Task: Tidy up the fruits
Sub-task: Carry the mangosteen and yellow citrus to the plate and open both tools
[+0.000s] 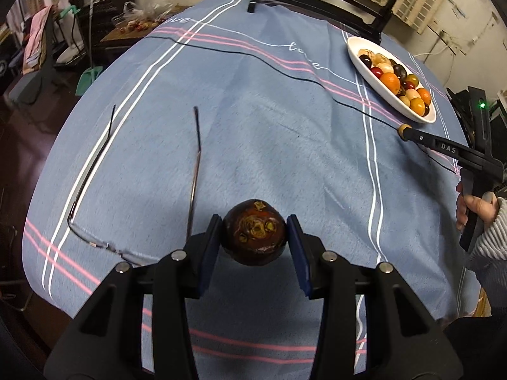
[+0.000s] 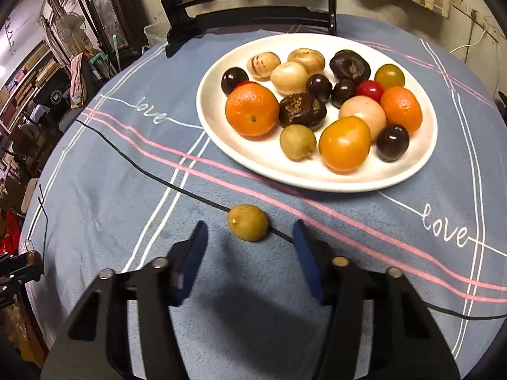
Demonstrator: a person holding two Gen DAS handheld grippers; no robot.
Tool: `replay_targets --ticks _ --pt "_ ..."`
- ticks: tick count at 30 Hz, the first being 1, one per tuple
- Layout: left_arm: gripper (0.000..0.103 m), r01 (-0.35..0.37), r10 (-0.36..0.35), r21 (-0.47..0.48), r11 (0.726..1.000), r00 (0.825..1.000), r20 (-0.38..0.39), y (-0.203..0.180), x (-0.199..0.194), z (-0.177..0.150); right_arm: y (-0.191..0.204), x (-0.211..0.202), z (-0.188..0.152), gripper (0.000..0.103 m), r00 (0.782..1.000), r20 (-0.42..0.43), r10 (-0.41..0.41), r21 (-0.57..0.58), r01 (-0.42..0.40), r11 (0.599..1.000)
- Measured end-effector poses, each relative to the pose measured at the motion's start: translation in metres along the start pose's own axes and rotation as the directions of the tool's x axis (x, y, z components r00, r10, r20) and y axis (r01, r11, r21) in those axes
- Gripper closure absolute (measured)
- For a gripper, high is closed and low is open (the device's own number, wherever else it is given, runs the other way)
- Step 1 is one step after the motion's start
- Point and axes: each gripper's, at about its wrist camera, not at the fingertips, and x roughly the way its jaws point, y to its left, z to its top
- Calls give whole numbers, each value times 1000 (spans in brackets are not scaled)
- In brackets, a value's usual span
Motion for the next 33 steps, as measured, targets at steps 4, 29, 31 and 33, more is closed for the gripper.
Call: replay_targets --ticks 4,29,31,33 --pt "61 0 0 8 1000 1000 -4 -4 0 -1 2 6 0 61 1000 2 5 -9 -5 1000" --pt "60 204 -248 386 899 966 68 -154 4 97 -13 -127 -48 75 986 158 -50 91 36 995" --pt "60 213 -277 426 879 956 94 -176 -6 115 -19 -146 -37 75 976 206 -70 102 50 994" --pt "60 214 -297 454 865 947 119 -193 -15 130 -24 -163 -23 75 964 251 -91 101 68 993"
